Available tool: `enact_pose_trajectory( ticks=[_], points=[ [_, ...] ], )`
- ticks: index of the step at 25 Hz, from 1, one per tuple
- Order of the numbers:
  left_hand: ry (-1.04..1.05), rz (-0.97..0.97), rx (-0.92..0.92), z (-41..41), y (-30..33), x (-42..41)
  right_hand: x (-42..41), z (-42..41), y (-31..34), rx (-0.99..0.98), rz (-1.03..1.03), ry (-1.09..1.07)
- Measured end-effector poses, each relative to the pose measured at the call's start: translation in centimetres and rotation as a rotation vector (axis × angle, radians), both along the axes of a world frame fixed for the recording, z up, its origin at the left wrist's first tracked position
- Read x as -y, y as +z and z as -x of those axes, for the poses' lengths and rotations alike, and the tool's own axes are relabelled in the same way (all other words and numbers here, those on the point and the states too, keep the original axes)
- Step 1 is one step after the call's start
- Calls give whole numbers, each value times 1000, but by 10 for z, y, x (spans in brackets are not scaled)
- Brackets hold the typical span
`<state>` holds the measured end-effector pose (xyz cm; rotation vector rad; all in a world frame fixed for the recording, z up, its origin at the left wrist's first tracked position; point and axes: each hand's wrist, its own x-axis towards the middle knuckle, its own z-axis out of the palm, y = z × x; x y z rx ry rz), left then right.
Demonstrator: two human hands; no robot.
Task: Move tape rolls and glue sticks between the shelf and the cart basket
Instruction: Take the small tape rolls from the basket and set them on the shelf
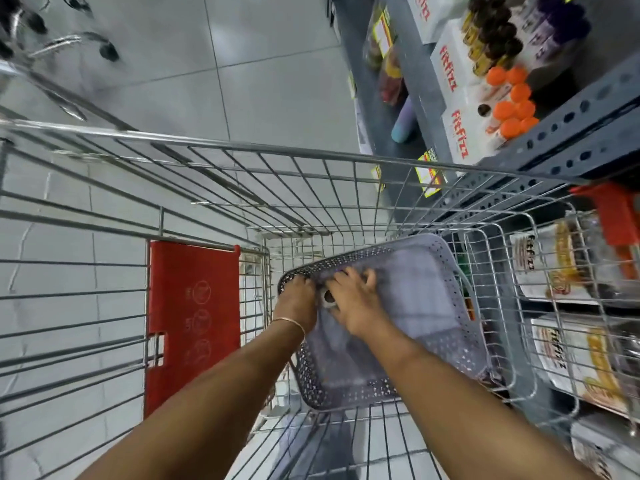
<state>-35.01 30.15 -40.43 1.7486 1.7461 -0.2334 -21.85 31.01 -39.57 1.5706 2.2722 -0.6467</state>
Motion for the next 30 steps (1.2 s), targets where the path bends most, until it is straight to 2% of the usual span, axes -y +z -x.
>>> enact_pose_trajectory(
  ticks=[4,9,13,20,26,28,30],
  points=[
    [6,-92,29,1,30,6,5,-18,35,-165,-51,-108],
    [-9,-209,123,-27,118,-2,7,-55,121,-429,-153,-337],
    [-34,-349,290,-75,201,1,35,-108,207,-652,-316,-555],
    [-294,-521,619,-224,362,44,154,-231,362,-842,-679,-951],
    [-517,-421,885,-390,431,117,270,-358,435,-772,-985,-1329],
    [-557,-309,963,-438,443,143,305,-390,448,-730,-1052,-1513],
    [-570,-175,1019,-474,443,159,331,-415,449,-683,-1093,-1602]
  ],
)
